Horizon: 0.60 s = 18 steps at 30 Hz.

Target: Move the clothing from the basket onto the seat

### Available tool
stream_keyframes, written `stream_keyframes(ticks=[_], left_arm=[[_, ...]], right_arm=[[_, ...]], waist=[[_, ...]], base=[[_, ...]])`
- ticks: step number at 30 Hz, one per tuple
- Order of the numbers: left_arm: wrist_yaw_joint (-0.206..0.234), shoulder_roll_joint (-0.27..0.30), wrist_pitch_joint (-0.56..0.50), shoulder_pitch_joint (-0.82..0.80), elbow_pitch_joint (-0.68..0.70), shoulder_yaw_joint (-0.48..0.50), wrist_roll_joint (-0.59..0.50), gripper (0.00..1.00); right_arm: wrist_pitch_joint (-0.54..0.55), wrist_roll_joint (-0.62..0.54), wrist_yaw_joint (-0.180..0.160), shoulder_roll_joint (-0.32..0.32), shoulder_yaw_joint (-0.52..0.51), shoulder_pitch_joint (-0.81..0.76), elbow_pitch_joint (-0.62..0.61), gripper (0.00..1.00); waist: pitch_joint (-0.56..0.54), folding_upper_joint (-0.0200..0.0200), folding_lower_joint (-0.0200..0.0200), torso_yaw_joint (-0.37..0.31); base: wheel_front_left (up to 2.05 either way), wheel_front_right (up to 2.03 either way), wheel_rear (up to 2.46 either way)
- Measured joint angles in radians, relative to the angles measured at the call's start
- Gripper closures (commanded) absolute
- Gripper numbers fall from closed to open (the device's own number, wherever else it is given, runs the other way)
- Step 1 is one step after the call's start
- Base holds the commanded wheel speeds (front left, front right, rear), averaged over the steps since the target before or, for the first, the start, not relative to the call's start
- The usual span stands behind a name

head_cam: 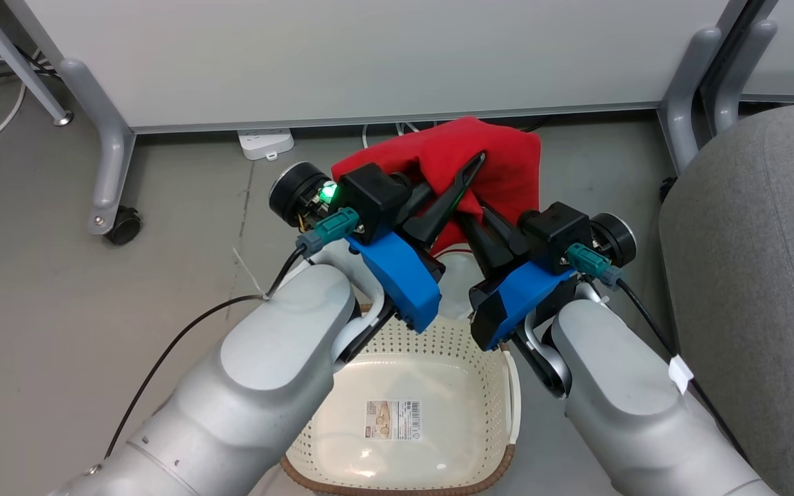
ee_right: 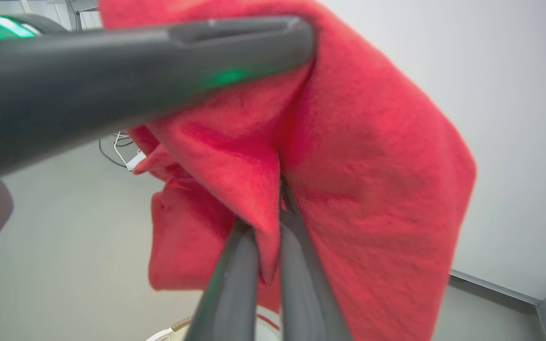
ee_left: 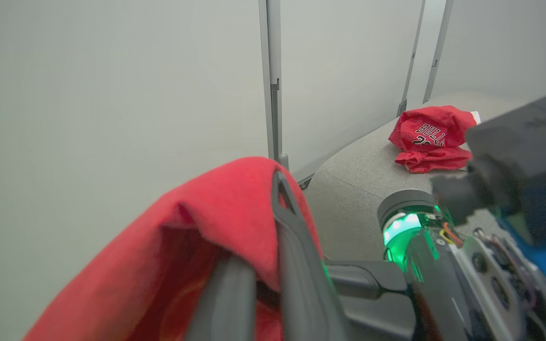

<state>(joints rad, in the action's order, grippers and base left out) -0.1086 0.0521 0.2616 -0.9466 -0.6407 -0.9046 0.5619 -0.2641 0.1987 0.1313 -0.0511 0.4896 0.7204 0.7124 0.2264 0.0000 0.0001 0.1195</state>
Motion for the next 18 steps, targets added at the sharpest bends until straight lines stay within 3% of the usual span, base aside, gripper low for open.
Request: stream_keyframes(ticks=[18], left_arm=[[-0.006,-0.001,0.000,0.006,-0.011,0.012,-0.009,1.00]], right_arm=[[0.000,0.013,0.000,0.000,0.018,0.001,0.005,1.00]], waist=[[-0.017,0.0000,-0.0002,-0.012]], base=[[0.00,0.00,0.00]])
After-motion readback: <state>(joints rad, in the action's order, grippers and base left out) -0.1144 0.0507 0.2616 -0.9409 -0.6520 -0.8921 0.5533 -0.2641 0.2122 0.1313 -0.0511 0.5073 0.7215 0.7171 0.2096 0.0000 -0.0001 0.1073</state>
